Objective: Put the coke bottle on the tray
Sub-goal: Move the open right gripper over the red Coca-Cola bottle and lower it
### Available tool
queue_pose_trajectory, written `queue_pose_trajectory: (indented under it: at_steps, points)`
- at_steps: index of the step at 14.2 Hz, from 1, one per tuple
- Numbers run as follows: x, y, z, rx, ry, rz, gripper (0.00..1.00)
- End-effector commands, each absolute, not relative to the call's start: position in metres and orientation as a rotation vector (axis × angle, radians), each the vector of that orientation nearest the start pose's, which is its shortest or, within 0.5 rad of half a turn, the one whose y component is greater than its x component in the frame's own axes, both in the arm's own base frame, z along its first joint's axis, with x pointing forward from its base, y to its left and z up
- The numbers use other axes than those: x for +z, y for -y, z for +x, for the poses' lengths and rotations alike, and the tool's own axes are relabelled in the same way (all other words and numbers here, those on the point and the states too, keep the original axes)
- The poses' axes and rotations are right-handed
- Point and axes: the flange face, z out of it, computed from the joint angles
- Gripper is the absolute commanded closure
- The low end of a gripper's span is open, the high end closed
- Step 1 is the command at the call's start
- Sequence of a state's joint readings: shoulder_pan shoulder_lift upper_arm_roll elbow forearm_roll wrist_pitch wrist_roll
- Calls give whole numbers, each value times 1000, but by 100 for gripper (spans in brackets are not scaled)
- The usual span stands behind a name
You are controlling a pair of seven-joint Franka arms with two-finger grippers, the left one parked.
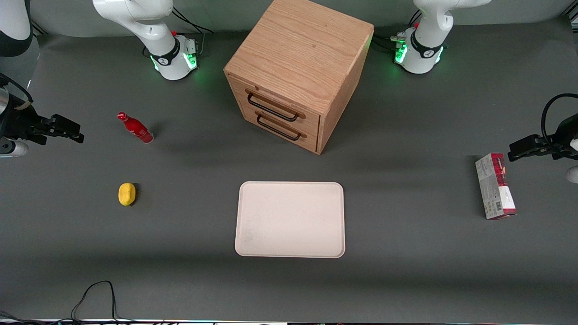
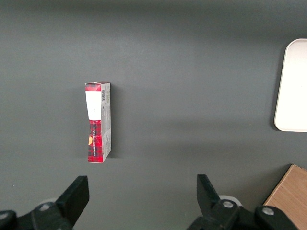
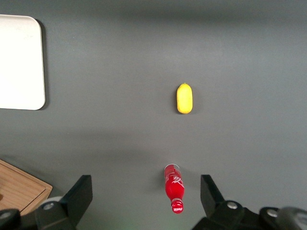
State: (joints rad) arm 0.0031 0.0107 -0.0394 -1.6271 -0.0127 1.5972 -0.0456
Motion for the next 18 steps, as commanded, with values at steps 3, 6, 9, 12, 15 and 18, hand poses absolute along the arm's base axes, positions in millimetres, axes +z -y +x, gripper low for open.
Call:
queue_pose_trajectory:
  at_steps: [3, 6, 9, 12, 15, 18]
  points:
    - [601, 20, 557, 61, 0, -3145, 0]
    - [601, 20, 557, 63, 13, -3151, 0]
    - [602, 24, 554, 63, 3, -3150, 0]
    - [604, 54, 543, 62, 10, -3145, 0]
    - [601, 83, 512, 71, -2, -3125, 0]
    - [588, 77, 456, 68, -3, -3093, 0]
